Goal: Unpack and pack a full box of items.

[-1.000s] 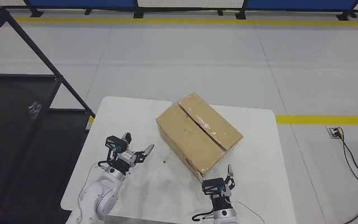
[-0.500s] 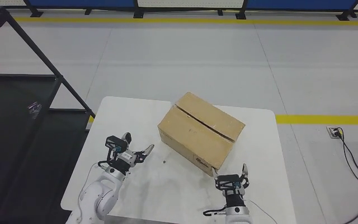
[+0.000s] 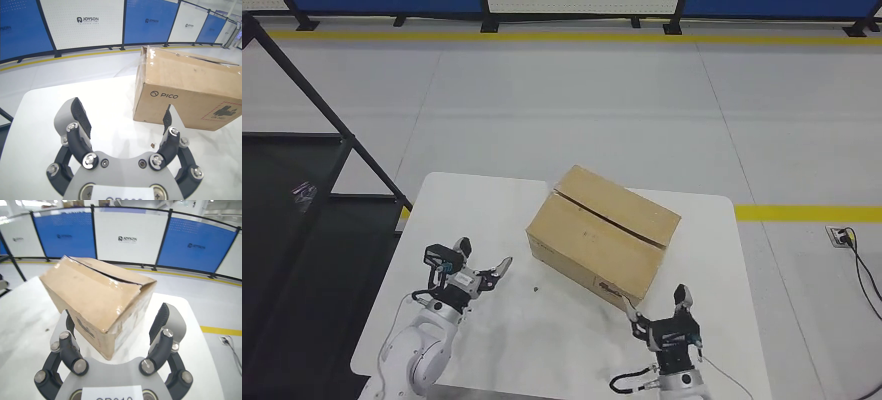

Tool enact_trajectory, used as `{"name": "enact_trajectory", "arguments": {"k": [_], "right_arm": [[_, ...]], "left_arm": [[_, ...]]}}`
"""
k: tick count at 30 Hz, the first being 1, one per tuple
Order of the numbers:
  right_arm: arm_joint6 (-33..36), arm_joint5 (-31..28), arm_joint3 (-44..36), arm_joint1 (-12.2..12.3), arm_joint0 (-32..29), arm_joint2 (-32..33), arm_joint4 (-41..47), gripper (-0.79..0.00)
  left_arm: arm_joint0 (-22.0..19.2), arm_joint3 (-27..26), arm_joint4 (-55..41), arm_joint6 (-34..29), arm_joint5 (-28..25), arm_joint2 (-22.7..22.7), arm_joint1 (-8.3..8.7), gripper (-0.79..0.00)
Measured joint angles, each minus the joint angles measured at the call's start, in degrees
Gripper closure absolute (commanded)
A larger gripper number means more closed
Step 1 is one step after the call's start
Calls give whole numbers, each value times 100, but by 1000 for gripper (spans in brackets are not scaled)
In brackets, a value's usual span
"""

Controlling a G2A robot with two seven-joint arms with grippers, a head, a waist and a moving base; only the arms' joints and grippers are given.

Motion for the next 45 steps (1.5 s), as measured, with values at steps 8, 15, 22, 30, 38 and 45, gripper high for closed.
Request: {"name": "enact_trajectory", "arguments": {"k": [8,15,22,30,38,45], "right_arm": [[-130,-2165,-70,121,49,495,1195,-785],[-42,-2194,-77,123,52,522,1271,-785],[273,-2000,-71,92,287,575,1874,-785],[2114,-2558,406,147,1046,1221,4389,-785],[3622,-2728,994,218,1623,1510,5958,-785],[4429,-3223,1295,278,1807,1581,6950,-785]], "left_arm": [[-806,825,-59,36,321,271,-103,-785],[-1203,1324,-173,60,425,427,-166,-785],[-1165,1289,-216,68,427,405,-167,-785],[-1141,1234,-291,196,532,336,-183,-785],[-1093,1228,-402,183,600,303,-203,-785],[-1105,1235,-370,135,637,316,-219,-785]]}}
